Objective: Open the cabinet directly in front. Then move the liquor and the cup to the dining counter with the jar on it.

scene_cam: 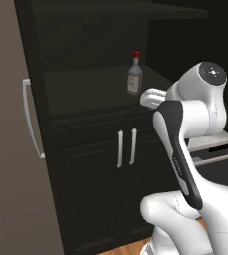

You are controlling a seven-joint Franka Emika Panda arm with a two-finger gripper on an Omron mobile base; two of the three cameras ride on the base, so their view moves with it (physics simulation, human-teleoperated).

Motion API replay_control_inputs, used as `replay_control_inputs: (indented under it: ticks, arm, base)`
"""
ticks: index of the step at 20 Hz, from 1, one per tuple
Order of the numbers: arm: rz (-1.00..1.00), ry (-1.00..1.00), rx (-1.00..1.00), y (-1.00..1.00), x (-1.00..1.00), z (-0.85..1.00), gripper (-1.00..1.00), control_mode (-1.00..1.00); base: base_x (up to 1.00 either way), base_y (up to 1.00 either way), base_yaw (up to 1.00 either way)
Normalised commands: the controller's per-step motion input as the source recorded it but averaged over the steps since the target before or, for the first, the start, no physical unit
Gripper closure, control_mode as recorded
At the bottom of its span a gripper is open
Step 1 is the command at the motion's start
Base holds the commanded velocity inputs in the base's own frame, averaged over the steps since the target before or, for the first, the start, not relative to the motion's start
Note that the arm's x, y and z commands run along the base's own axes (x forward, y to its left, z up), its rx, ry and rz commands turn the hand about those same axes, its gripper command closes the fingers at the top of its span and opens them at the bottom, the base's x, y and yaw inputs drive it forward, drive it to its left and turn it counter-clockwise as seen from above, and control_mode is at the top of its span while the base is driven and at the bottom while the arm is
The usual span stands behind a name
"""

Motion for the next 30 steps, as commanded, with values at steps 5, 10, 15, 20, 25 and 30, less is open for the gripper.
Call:
replay_control_inputs:
  ticks: [5,10,15,20,25,30]
  arm:
    - [0.0,0.0,0.0,0.0,0.0,0.0,-1.0,1.0]
    - [0.0,0.0,0.0,0.0,0.0,0.0,-1.0,1.0]
    - [-0.03,0.06,0.06,-0.34,-0.01,0.38,-1.0,-1.0]
    - [-0.08,0.16,-0.01,-0.26,0.0,0.22,-1.0,-1.0]
    - [-0.02,0.09,-0.06,-0.16,0.0,0.04,-1.0,-1.0]
    - [0.0,0.0,-0.11,0.0,0.05,0.0,-1.0,-1.0]
  base:
    - [0.03,-0.2,0.05]
    - [0.0,-0.03,0.03]
    - [0.0,-0.07,0.0]
    - [0.0,0.0,0.0]
    - [0.0,0.0,0.0]
    - [0.0,0.0,0.0]
